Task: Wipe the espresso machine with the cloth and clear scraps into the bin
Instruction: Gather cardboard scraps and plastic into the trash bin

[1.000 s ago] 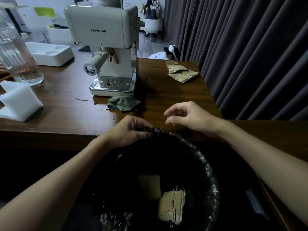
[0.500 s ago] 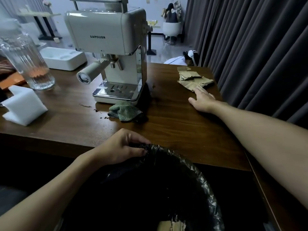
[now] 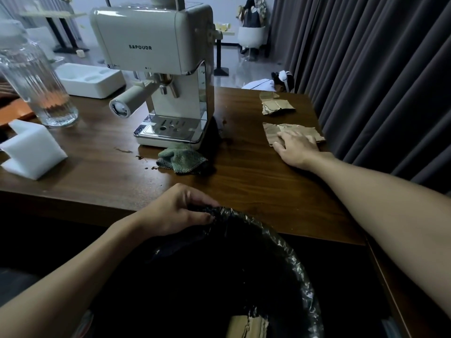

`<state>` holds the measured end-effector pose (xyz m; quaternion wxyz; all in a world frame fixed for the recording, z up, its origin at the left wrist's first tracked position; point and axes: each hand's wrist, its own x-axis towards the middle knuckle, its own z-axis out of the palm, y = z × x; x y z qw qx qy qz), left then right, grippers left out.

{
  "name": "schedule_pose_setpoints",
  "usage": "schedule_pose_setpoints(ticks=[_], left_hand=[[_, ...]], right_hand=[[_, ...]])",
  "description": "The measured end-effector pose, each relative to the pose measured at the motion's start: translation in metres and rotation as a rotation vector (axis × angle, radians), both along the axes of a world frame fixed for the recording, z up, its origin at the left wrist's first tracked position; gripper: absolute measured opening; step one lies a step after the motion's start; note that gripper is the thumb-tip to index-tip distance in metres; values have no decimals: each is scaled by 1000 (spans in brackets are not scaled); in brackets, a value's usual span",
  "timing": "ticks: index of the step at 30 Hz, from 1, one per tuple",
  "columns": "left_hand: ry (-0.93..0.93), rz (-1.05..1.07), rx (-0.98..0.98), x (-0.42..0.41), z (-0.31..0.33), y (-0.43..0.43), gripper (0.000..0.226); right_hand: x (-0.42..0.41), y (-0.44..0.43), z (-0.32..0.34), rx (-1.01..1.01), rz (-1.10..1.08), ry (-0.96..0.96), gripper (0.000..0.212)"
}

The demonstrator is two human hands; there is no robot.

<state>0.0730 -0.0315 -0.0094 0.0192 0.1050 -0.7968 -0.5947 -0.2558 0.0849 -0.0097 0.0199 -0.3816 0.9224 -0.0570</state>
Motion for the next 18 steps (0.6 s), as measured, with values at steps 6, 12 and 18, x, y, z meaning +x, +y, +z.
schedule_pose_setpoints(ticks=[6, 12, 18], left_hand=[[2, -16, 14, -1, -1, -2, 20], [15, 0, -26, 0, 2, 3, 27], [1, -6, -56, 1, 6, 4, 23]], right_hand=[[20, 6, 5, -122, 12, -22, 50], [32, 22, 8, -93, 9, -161, 75], [57, 32, 34, -302, -24, -546, 56]])
